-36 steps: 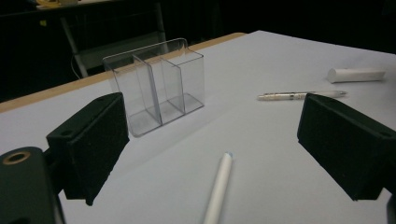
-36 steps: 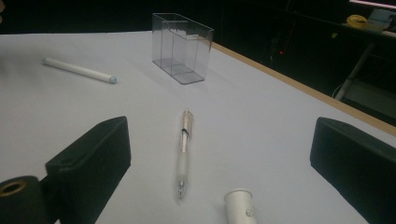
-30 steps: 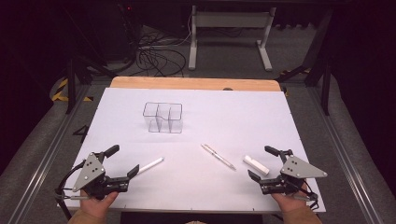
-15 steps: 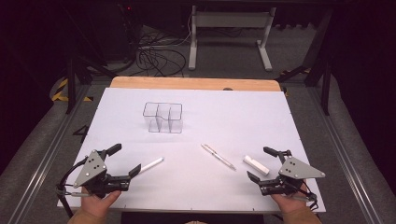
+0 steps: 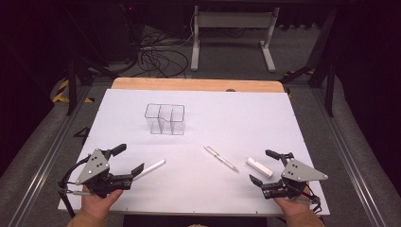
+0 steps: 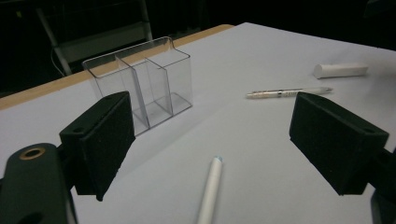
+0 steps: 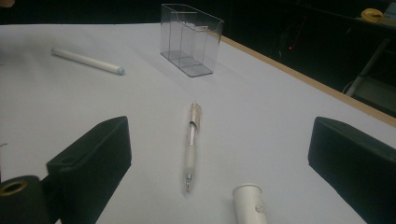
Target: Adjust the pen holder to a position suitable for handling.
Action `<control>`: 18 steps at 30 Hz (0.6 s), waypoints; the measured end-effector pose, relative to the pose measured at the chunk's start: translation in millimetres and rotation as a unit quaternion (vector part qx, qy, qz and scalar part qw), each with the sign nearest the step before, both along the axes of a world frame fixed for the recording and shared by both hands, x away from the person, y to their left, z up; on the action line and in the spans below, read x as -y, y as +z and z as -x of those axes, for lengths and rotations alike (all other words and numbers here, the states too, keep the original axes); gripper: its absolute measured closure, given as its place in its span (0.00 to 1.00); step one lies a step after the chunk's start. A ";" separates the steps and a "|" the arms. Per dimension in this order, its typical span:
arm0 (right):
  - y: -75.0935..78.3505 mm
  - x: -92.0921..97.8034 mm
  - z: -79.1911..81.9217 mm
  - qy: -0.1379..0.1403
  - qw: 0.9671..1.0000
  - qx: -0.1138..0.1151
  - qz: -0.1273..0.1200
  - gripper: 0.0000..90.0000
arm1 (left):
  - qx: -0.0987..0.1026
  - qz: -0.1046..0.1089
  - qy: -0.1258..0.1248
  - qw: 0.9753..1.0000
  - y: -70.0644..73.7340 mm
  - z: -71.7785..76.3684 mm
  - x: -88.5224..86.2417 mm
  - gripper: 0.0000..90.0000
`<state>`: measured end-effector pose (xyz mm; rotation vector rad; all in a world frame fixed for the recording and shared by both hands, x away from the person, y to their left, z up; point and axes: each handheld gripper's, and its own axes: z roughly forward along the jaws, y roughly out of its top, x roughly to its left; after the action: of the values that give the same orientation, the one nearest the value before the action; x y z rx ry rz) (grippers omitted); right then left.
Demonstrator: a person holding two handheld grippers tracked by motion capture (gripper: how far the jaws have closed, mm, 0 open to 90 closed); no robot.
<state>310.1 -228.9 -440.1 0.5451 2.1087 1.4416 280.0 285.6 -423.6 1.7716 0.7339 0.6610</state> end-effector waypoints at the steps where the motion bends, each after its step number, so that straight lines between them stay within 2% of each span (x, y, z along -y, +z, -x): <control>1: -0.1 -0.1 0.0 0.000 1.000 -0.001 -0.001 0.07 | -0.002 -0.001 -0.002 1.000 1.3 -0.9 0.8 0.17; 4: -0.5 -0.7 0.2 0.002 1.000 -0.002 -0.001 0.07 | -0.008 0.003 -0.013 1.000 5.8 -5.7 2.1 0.18; 9: -0.6 -1.3 -0.4 0.003 1.000 -0.004 -0.002 0.07 | -0.019 -0.012 -0.019 1.000 14.1 -17.5 7.0 0.18; 18: -1.1 -1.9 -0.8 0.006 1.000 -0.007 0.000 0.07 | -0.034 -0.018 -0.029 0.999 26.9 -35.5 10.7 0.18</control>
<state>310.9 -227.0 -441.2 0.5446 2.1258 1.4486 315.5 274.9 -396.6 1.8478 0.7179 0.5815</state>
